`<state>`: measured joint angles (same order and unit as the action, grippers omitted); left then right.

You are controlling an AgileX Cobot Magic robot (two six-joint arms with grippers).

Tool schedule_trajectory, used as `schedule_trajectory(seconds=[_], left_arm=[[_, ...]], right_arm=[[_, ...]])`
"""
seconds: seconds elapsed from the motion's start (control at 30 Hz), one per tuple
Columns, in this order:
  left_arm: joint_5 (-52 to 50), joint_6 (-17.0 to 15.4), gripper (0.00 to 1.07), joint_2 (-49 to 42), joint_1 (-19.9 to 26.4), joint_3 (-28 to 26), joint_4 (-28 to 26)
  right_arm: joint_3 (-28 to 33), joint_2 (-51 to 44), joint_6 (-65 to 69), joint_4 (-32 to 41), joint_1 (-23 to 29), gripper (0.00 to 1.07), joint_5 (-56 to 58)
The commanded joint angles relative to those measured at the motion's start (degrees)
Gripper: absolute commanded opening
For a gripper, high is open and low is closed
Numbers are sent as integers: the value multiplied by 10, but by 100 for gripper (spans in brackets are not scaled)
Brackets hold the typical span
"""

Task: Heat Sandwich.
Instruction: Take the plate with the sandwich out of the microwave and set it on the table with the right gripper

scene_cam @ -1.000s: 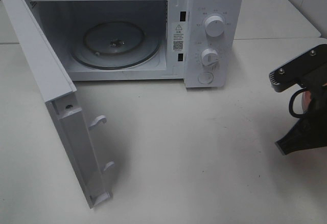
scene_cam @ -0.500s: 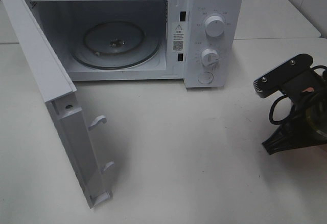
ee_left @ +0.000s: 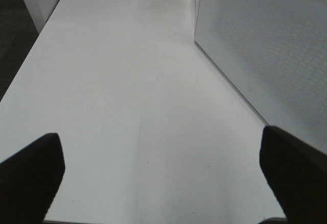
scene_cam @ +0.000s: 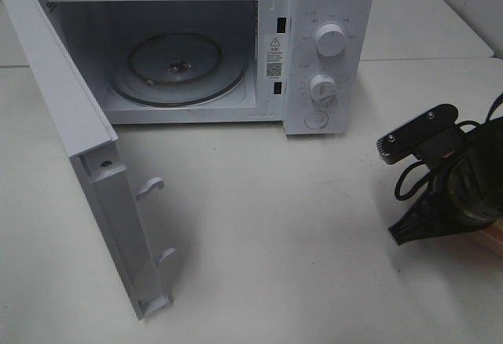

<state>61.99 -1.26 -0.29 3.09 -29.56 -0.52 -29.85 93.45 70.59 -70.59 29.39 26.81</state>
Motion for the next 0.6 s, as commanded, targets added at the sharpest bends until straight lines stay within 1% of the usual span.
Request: schedule_trajectory(seconds=[0.03, 0.13, 0.17, 0.27, 0.37, 0.4, 0.6], left_arm=[[-5, 1, 96, -3, 1, 0, 2], [-5, 1, 96, -3, 1, 0, 2], [-5, 1, 96, -3, 1, 0, 2], [-5, 1, 96, -3, 1, 0, 2], [-5, 1, 96, -3, 1, 0, 2], [-5, 1, 96, -3, 1, 0, 2], [-5, 1, 96, -3, 1, 0, 2]], right_arm=[[-1, 8, 6, -37, -14, 0, 6], [-1, 16, 40, -76, -31, 0, -1], [-1, 16, 40, -76, -31, 0, -1], [-1, 28, 75, -112, -47, 0, -4], [-1, 37, 89, -127, -53, 0, -6], [-1, 48, 107, -143, -56, 0, -6], [-1, 70, 132, -164, -58, 0, -7]])
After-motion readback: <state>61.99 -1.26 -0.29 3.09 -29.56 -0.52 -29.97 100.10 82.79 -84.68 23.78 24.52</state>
